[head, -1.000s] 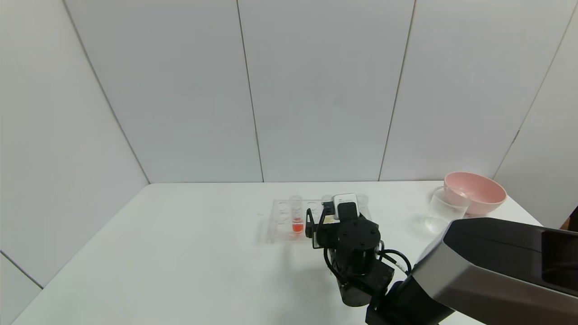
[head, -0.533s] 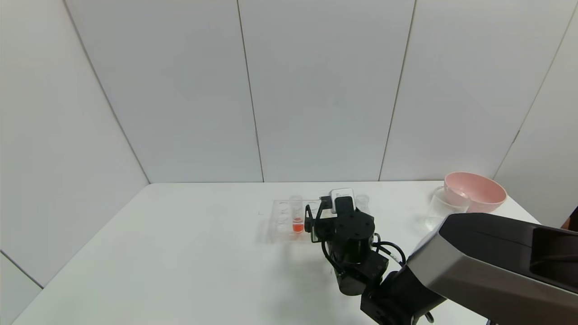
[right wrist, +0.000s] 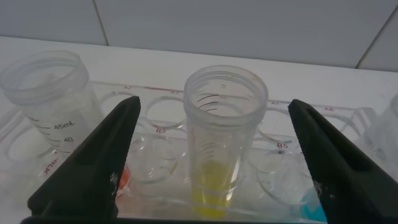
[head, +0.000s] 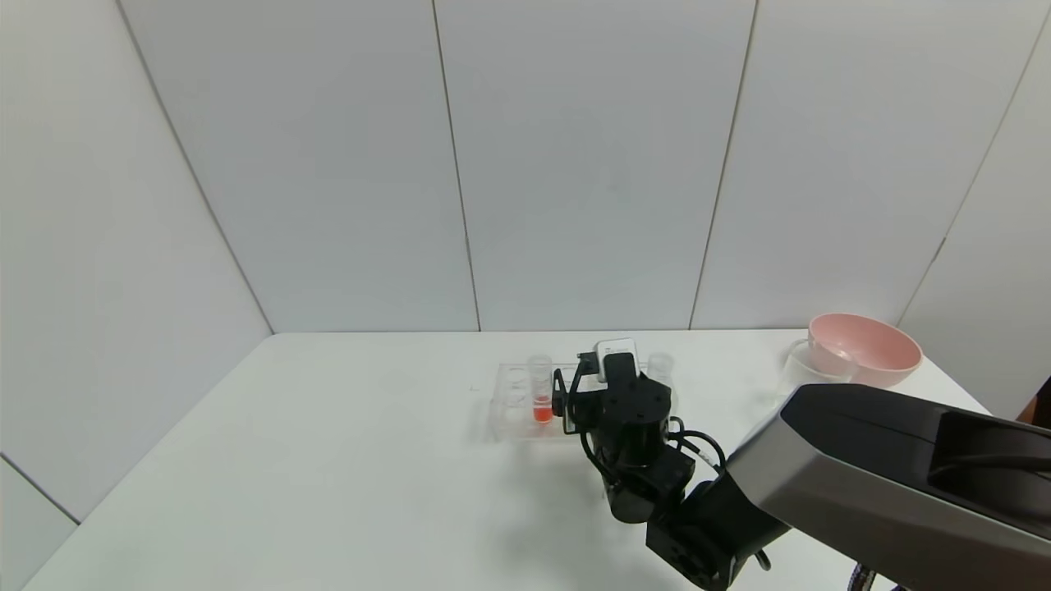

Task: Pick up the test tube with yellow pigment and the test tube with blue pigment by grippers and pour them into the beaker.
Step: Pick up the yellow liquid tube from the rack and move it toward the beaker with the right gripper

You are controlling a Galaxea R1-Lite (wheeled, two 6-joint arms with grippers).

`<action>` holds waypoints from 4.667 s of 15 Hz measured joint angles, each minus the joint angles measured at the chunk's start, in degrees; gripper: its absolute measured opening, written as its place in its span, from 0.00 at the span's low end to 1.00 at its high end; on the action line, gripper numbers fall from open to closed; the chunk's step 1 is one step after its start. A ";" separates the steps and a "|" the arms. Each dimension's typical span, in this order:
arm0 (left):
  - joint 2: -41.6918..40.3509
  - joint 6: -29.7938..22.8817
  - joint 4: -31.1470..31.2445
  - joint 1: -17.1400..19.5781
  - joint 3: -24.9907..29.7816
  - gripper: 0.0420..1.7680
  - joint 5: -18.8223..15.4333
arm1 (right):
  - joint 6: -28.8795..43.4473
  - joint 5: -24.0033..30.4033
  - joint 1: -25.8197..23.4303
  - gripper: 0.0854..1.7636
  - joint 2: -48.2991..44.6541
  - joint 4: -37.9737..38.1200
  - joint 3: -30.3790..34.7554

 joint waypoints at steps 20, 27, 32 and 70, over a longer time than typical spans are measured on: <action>0.00 0.00 0.00 0.00 0.00 1.00 -0.02 | -0.04 0.60 -1.50 0.30 0.38 0.00 0.37; 0.00 0.00 0.00 0.00 0.00 1.00 0.00 | -1.18 0.63 -2.16 0.30 0.07 -0.13 0.56; 0.00 0.02 0.00 0.00 0.00 1.00 0.00 | -1.82 0.63 -2.24 0.30 -0.98 0.01 1.22; 0.00 0.00 0.00 0.00 0.00 1.00 0.00 | -5.28 0.09 2.84 0.30 -6.79 -3.72 5.60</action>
